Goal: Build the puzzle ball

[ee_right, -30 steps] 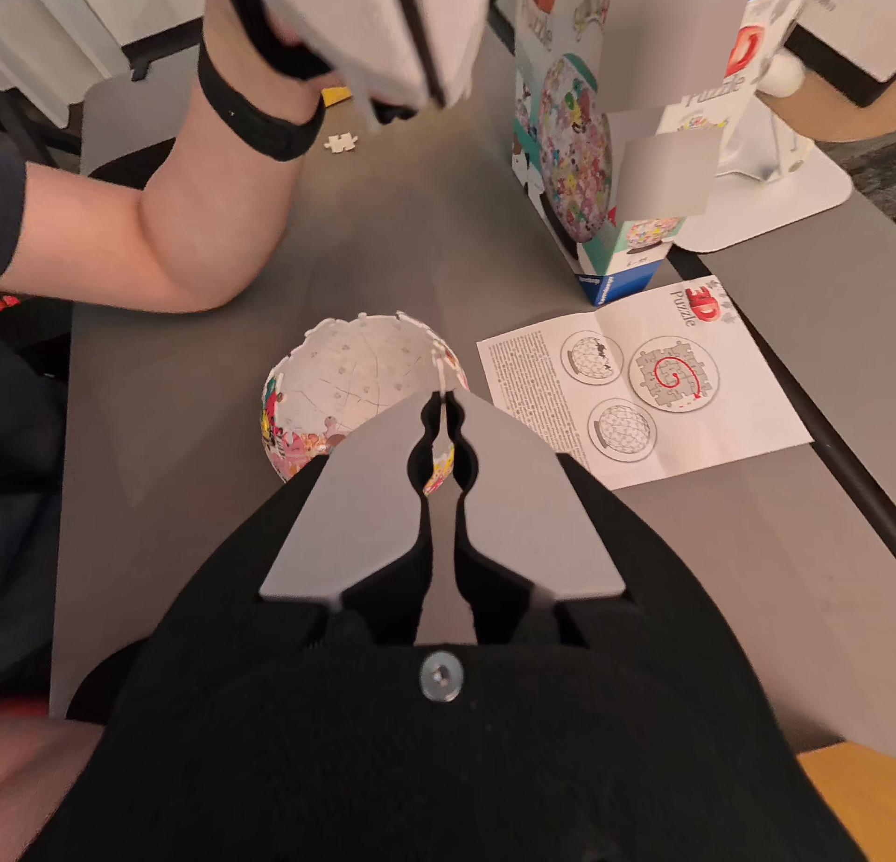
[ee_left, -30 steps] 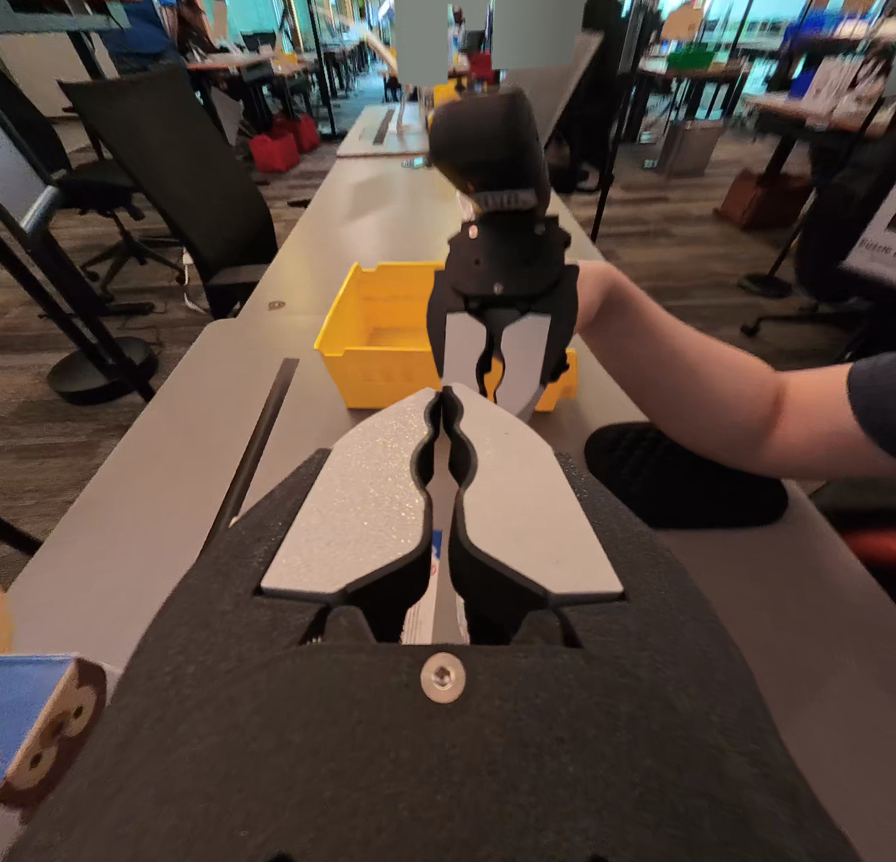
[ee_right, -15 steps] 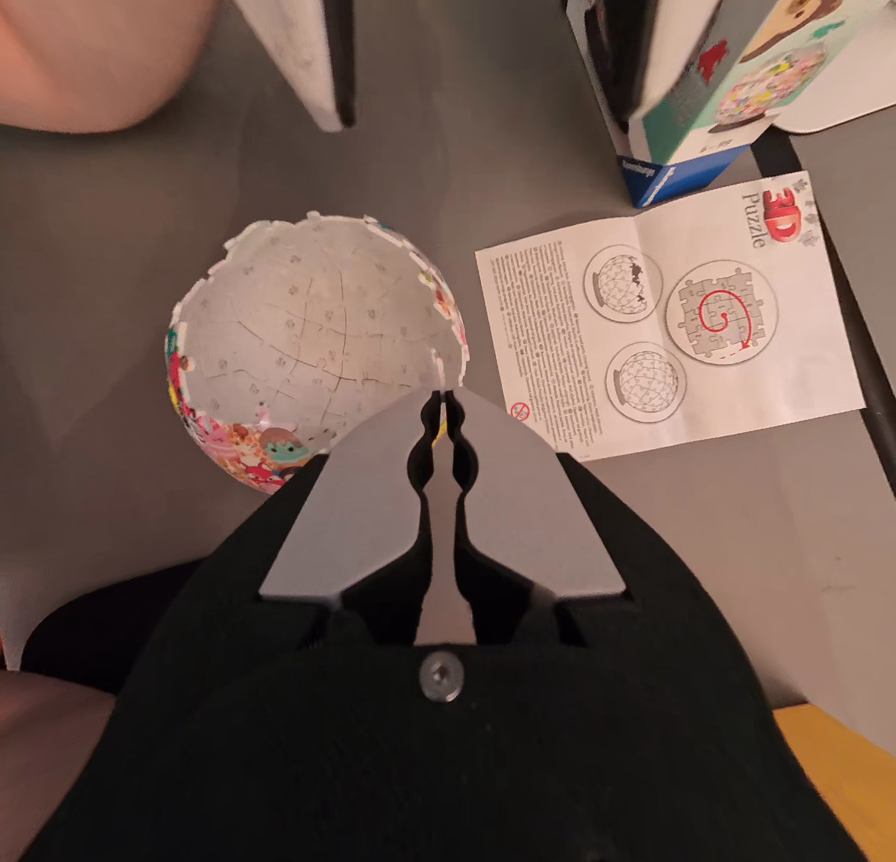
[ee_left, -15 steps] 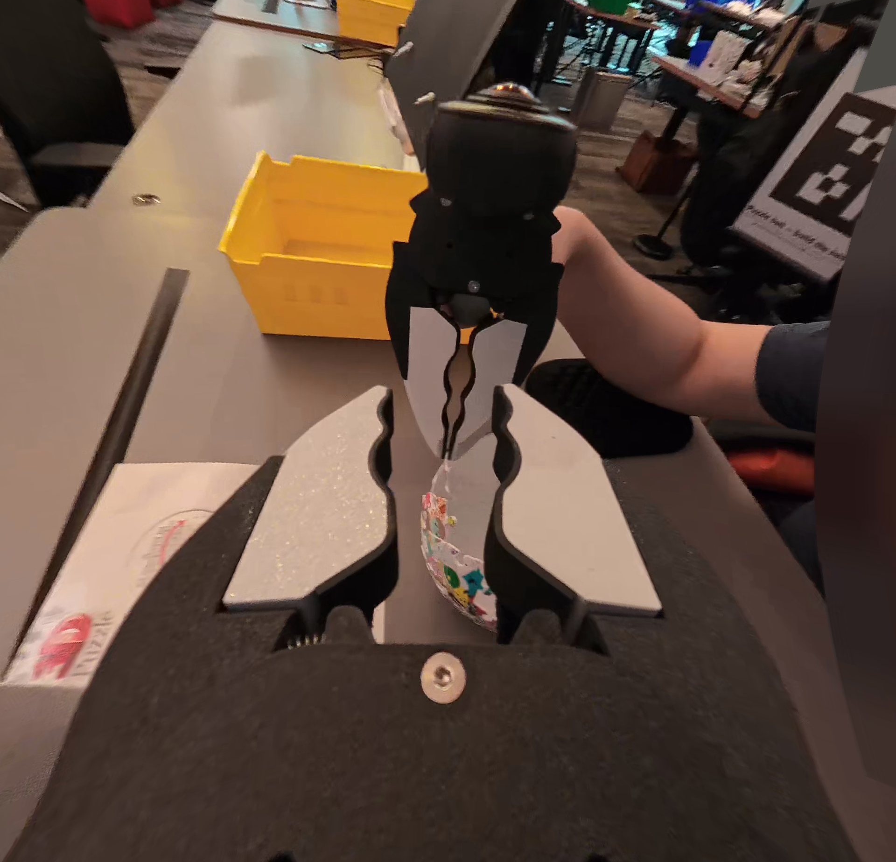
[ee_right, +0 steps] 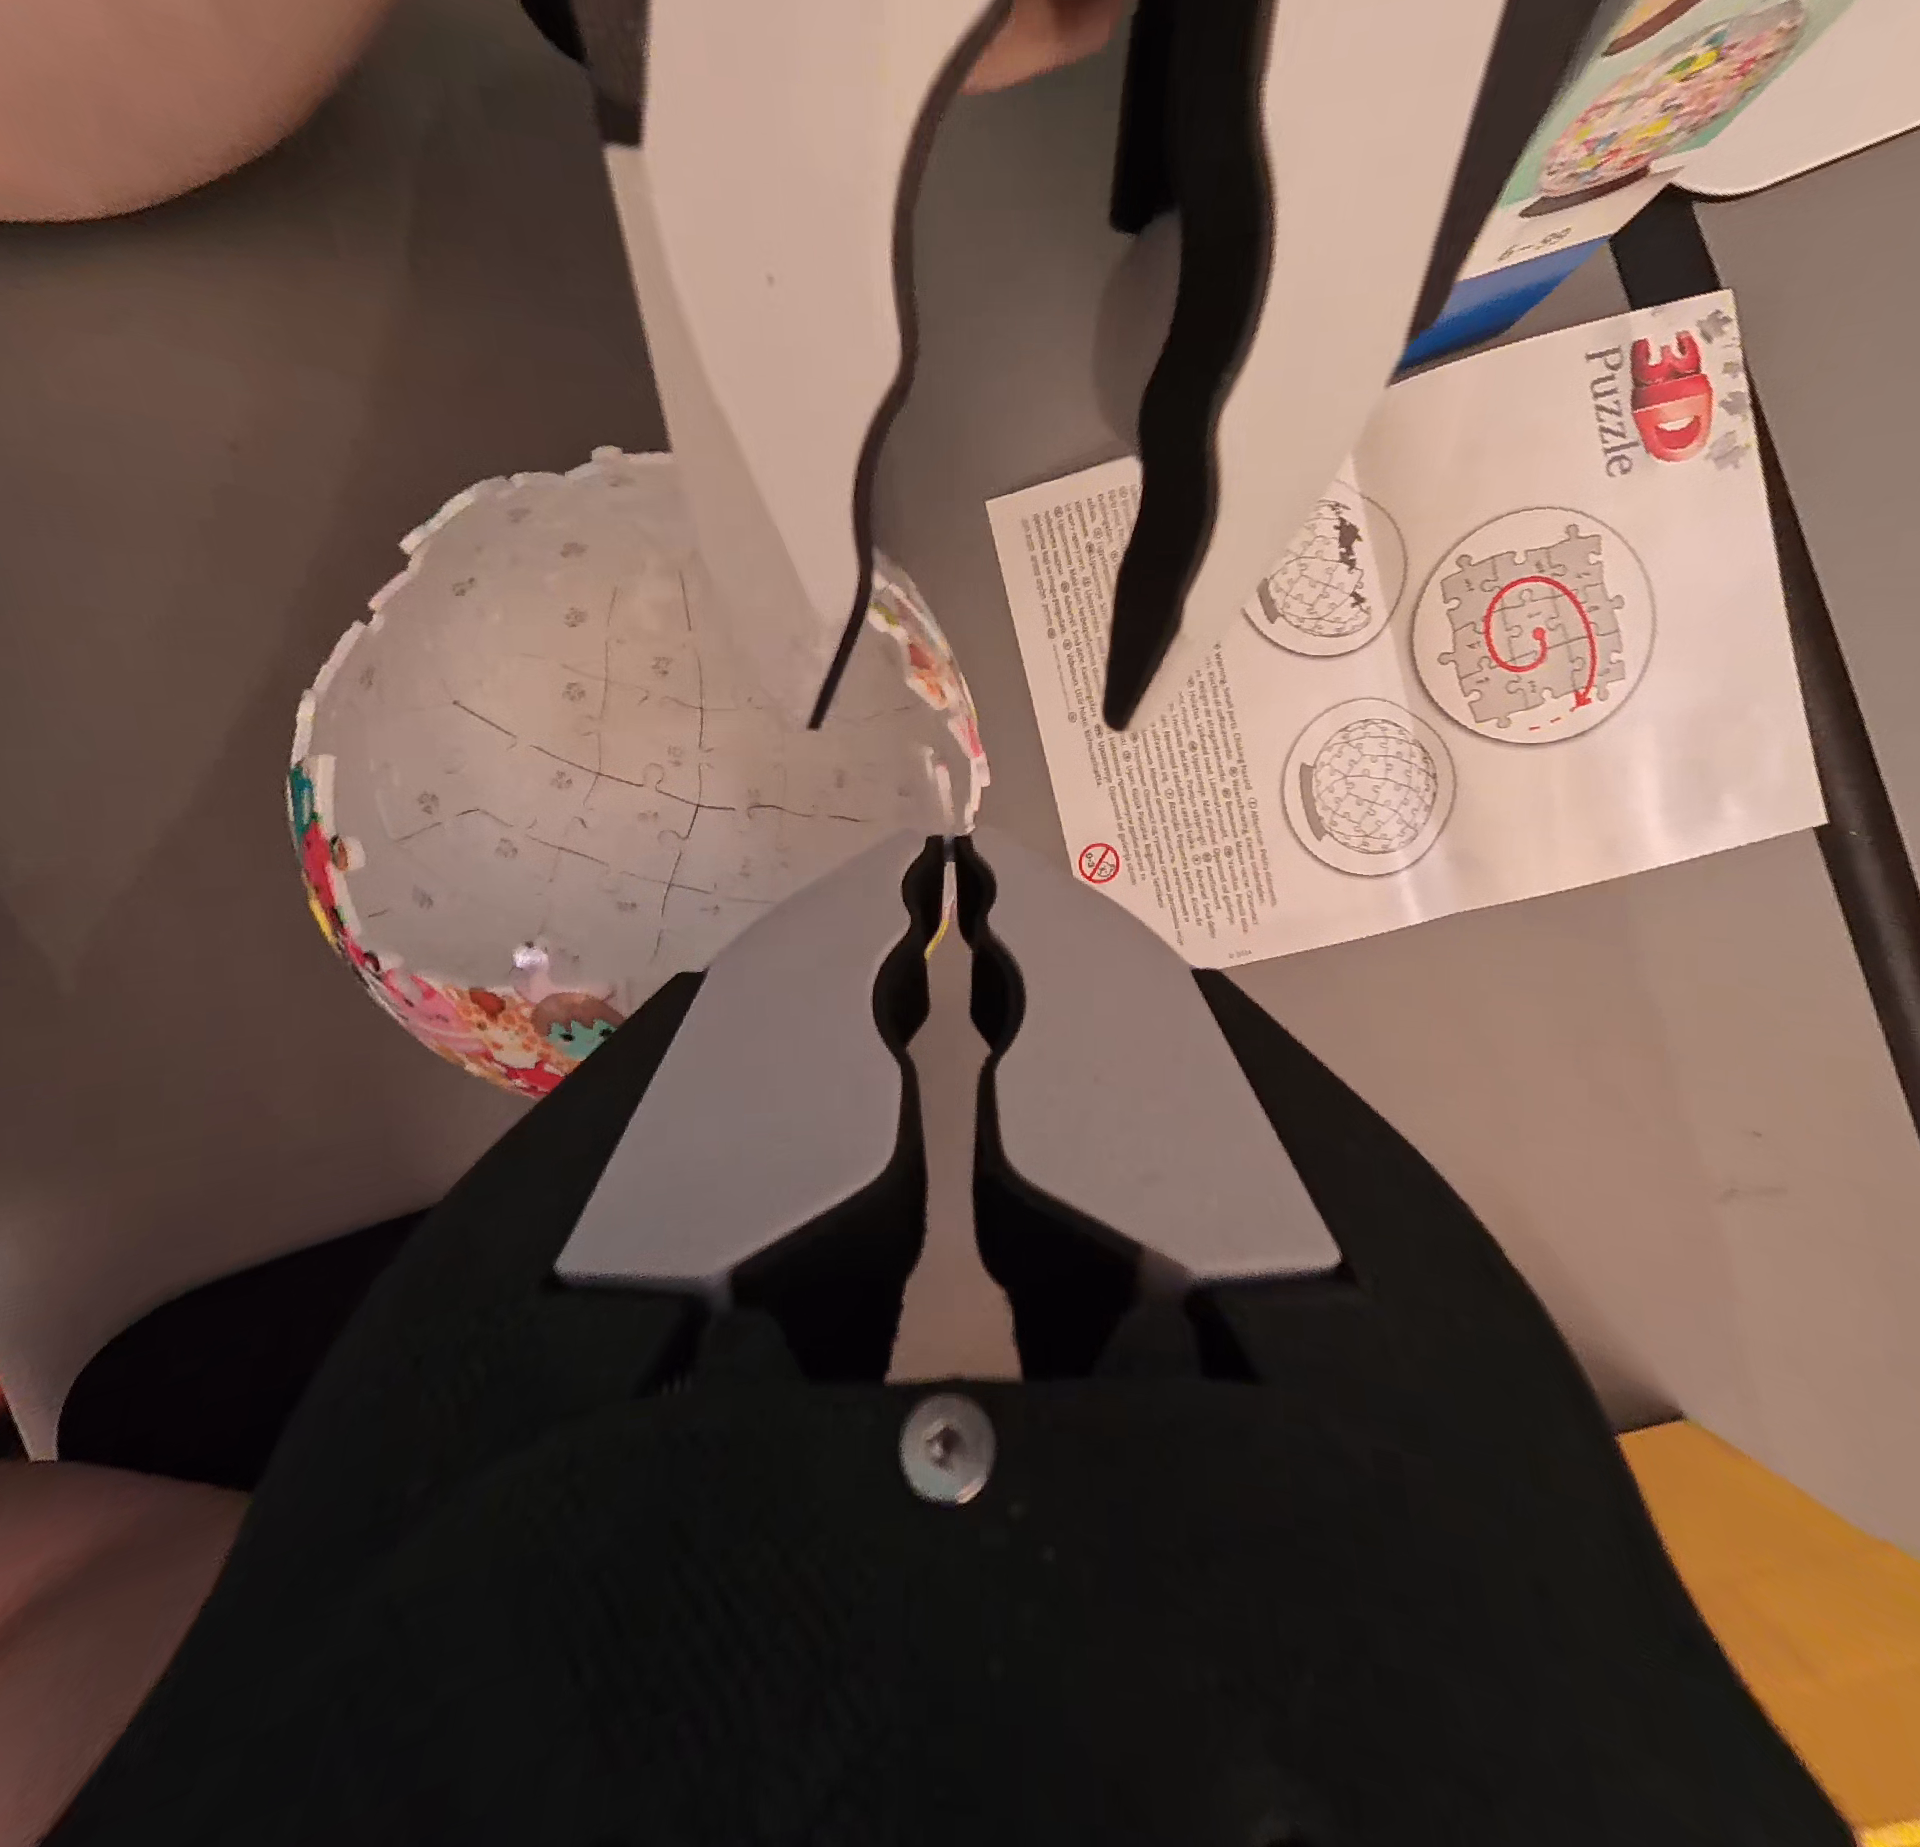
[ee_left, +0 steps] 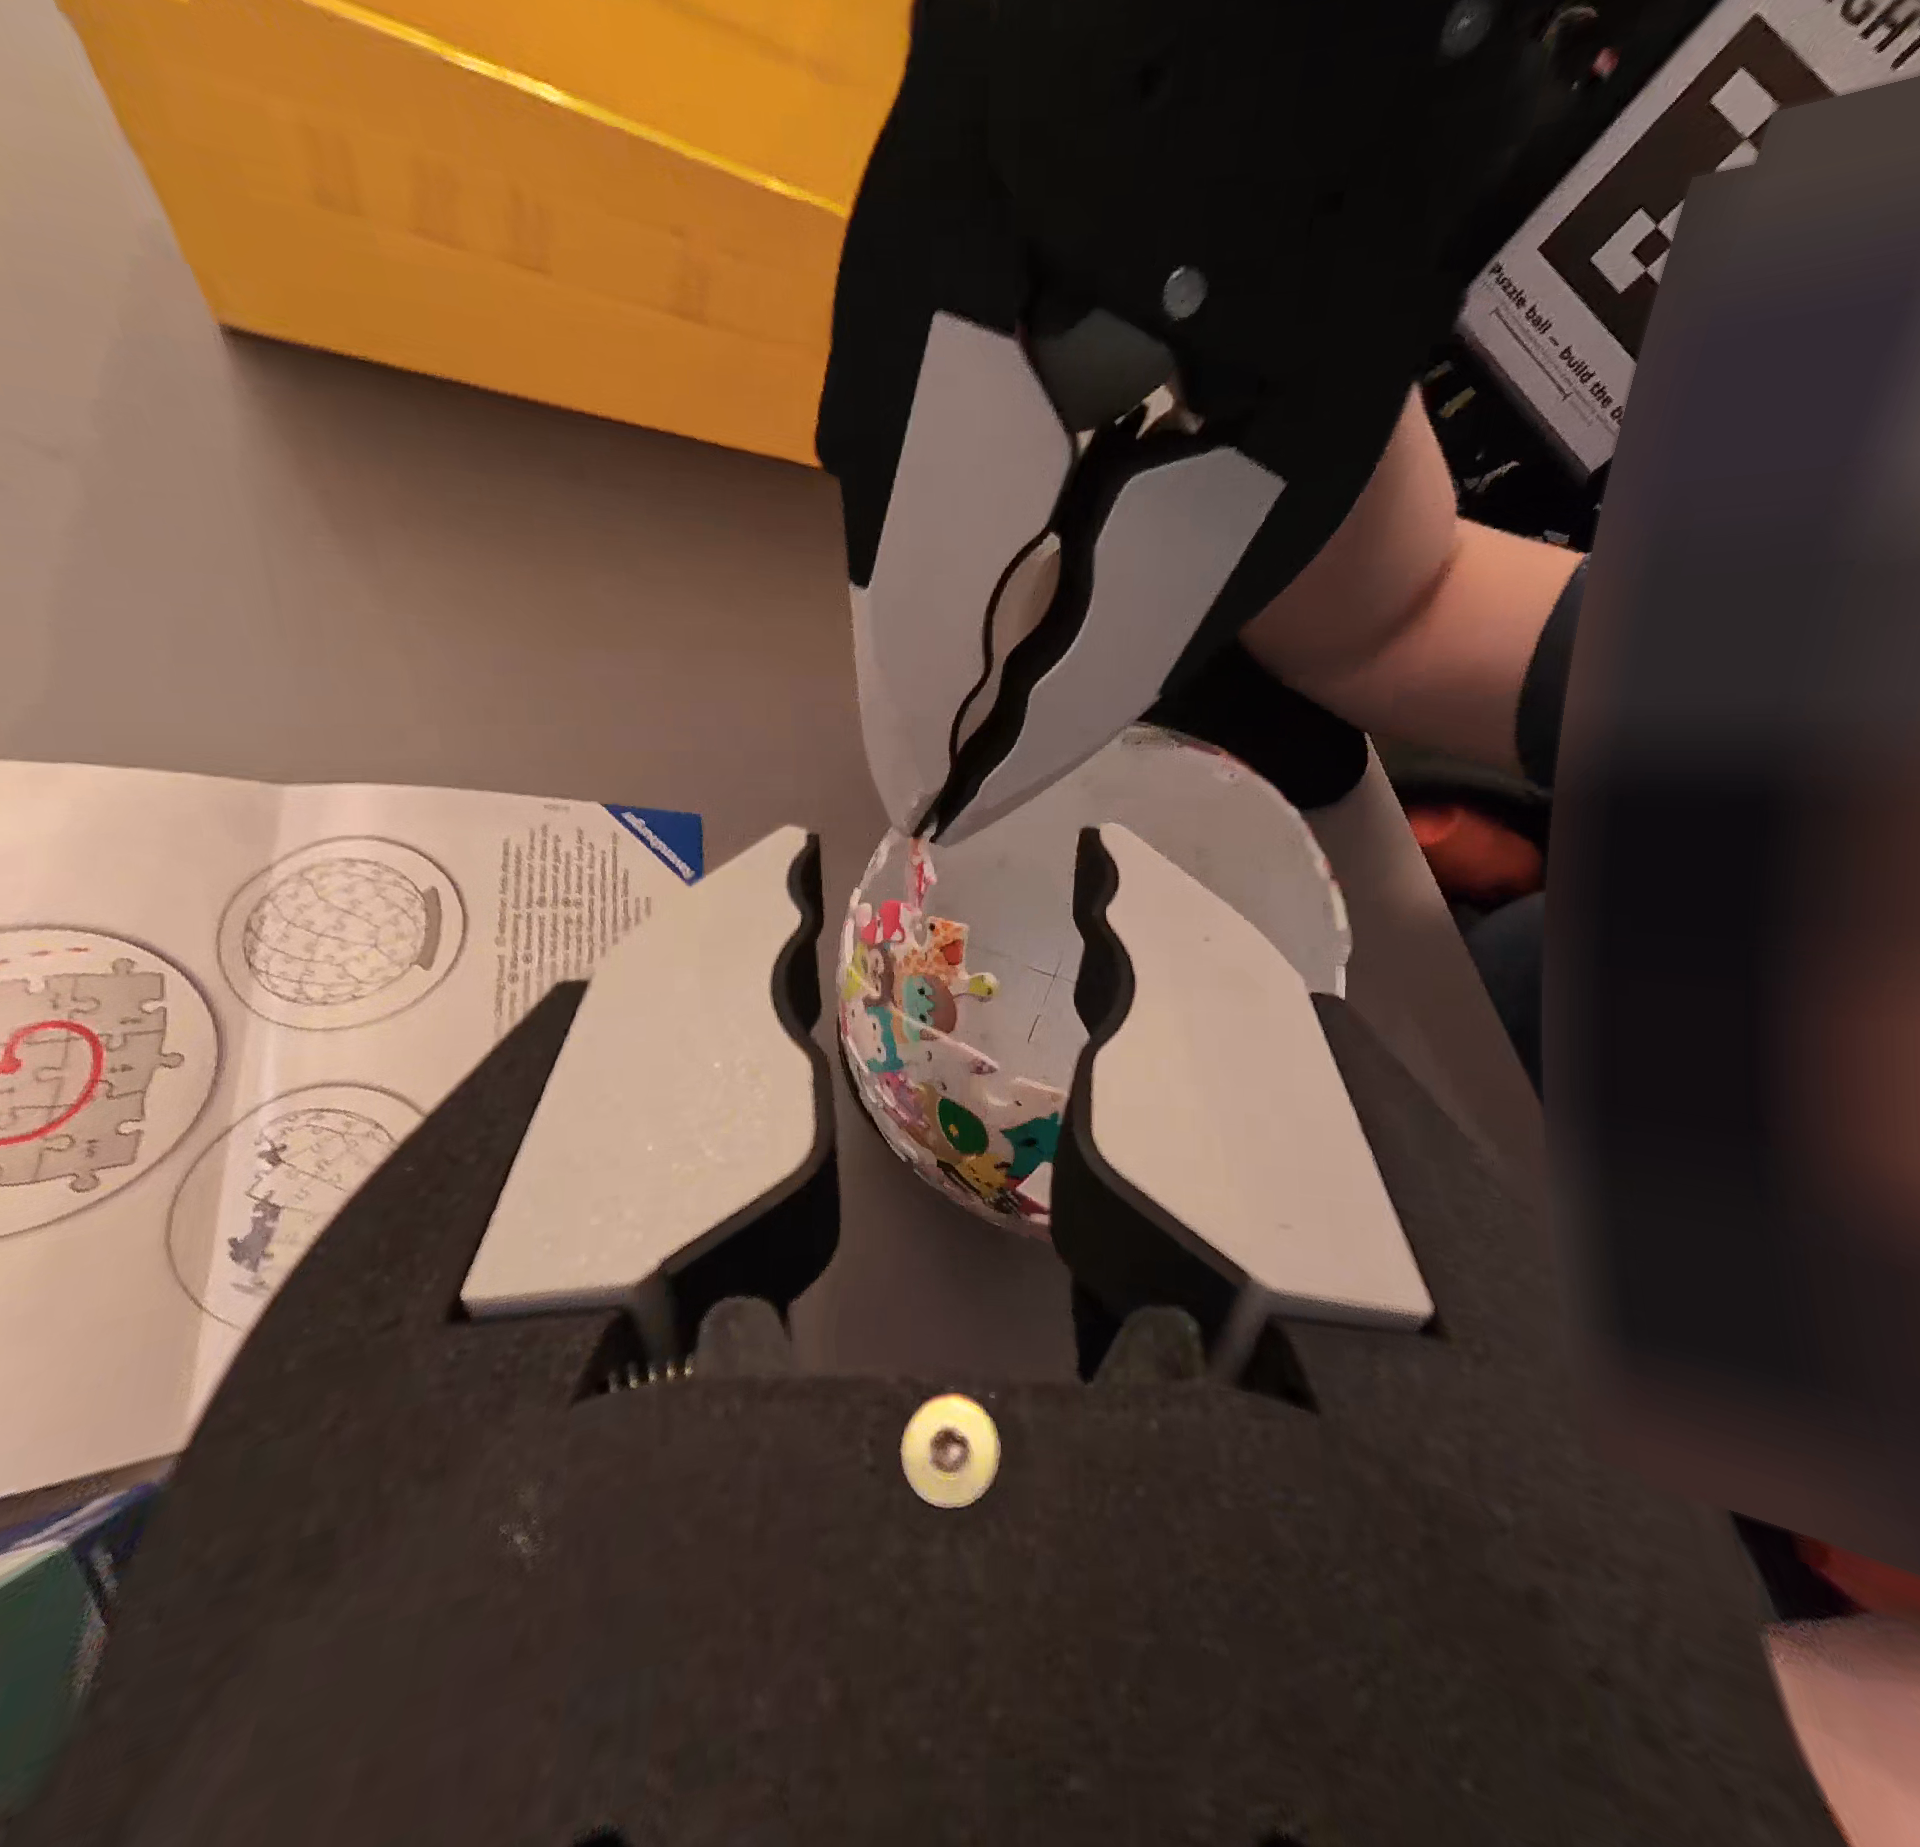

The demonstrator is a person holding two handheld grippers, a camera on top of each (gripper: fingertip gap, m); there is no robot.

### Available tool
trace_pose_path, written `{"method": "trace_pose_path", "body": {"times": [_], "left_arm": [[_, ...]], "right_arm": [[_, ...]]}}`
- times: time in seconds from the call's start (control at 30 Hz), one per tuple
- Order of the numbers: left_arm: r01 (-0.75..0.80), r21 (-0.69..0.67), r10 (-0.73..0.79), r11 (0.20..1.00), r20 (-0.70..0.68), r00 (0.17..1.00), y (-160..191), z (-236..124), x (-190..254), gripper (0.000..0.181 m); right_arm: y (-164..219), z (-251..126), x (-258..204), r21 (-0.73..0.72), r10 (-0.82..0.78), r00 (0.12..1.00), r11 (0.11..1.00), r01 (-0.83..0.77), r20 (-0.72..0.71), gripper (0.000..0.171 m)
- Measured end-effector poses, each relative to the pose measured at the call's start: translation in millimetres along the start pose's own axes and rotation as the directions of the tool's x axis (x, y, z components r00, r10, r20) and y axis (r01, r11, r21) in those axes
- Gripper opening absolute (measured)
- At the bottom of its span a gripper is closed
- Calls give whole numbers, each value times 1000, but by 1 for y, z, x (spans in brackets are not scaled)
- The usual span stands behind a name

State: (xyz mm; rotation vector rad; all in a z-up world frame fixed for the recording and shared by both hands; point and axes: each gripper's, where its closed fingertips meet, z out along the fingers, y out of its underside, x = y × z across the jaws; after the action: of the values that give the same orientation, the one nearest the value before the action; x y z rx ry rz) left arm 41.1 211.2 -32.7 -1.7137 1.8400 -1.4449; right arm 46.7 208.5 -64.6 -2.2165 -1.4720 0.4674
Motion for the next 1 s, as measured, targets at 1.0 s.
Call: {"method": "trace_pose_path", "body": {"times": [1.0], "left_arm": [[122,-161,-128,979,-29,991,25,21,-2,43]], "right_arm": [[4,6,4,-57,88,993,994,-92,-73,3]]}}
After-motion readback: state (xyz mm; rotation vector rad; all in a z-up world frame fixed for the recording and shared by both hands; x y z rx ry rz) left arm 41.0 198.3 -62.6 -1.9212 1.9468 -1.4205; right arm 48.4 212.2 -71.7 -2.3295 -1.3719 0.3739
